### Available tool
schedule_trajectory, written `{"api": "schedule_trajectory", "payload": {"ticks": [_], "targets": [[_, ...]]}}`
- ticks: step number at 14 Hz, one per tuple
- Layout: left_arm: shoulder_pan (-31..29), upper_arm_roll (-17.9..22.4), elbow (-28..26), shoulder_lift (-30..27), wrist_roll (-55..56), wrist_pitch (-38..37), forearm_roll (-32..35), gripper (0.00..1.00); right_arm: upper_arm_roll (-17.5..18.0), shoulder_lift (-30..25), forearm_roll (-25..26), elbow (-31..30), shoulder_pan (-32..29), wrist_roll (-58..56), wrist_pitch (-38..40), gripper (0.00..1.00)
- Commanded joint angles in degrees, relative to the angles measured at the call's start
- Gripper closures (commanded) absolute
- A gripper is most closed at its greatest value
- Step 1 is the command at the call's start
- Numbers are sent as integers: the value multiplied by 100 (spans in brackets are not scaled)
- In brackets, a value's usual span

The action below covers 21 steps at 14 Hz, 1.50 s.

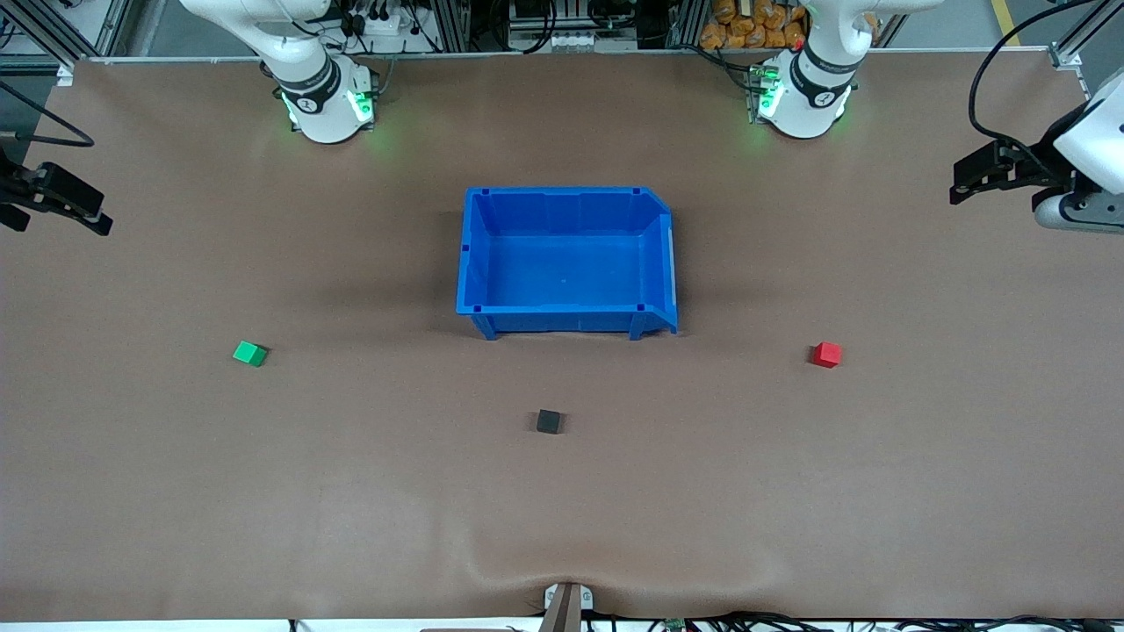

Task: Attach green and red cubes to black cube
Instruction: 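Reach the left gripper to the red cube while the right gripper reaches the green cube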

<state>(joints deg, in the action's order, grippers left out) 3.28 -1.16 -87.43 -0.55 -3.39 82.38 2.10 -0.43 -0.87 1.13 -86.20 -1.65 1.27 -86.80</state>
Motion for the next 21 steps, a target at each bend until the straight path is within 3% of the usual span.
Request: {"api": "schedule_trajectory", "payload": {"ticks": [1, 8, 21], "targets": [[15, 1, -2, -59, -144, -37, -17, 0, -45, 16, 19, 24, 42, -48, 32, 0], [6, 10, 51, -7, -153, -37, -61, 0, -45, 34, 19, 59, 25, -48, -12, 0], [-160, 19, -54, 758, 154, 595, 62, 0, -89, 491, 19, 50, -195, 5, -109, 0]]}}
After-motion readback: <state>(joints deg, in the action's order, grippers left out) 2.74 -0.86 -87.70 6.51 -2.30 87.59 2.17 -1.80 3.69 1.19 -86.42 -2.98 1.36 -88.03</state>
